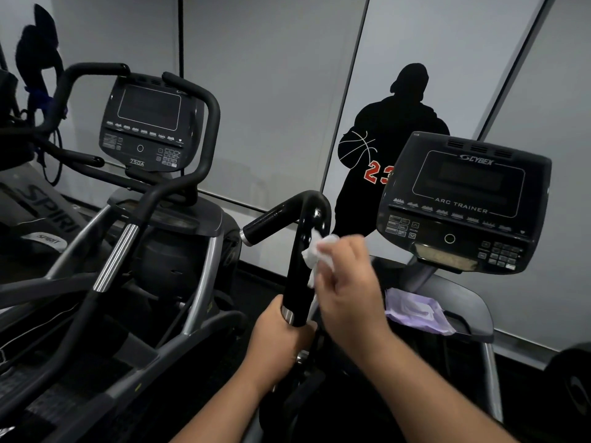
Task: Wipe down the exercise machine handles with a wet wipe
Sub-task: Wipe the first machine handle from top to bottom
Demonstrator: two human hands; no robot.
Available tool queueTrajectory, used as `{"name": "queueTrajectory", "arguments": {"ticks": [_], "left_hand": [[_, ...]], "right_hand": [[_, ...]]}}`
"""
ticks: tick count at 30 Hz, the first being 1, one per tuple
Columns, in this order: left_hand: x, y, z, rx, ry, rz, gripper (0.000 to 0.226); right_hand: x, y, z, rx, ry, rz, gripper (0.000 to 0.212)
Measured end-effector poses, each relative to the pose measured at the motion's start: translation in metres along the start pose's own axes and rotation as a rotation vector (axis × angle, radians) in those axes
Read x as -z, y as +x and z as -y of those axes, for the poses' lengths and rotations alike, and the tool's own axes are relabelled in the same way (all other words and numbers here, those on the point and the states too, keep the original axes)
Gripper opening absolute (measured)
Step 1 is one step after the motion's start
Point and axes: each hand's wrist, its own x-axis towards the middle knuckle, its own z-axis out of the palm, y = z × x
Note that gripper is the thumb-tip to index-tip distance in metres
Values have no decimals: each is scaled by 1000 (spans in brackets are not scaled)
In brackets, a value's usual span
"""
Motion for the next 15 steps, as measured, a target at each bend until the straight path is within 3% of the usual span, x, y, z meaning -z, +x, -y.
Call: {"name": "queueTrajectory", "arguments": {"ticks": [5, 7, 9, 12, 15], "left_hand": [[-2, 5, -1, -16, 12, 89, 28], [-3, 7, 2, -22, 61, 91, 29], [-2, 7, 2, -35, 105, 22, 13], [0, 3, 2, 7, 113, -13, 21], [2, -1, -1, 7, 86, 1, 26]], "right_hand": [[-19, -75, 8, 161, -125, 255, 1], [-12, -62, 10, 169, -100, 222, 7], [3, -28, 12, 160, -26, 97, 17], [21, 34, 14, 40, 13, -31, 19], [16, 60, 7, -82, 15, -3, 21]]}}
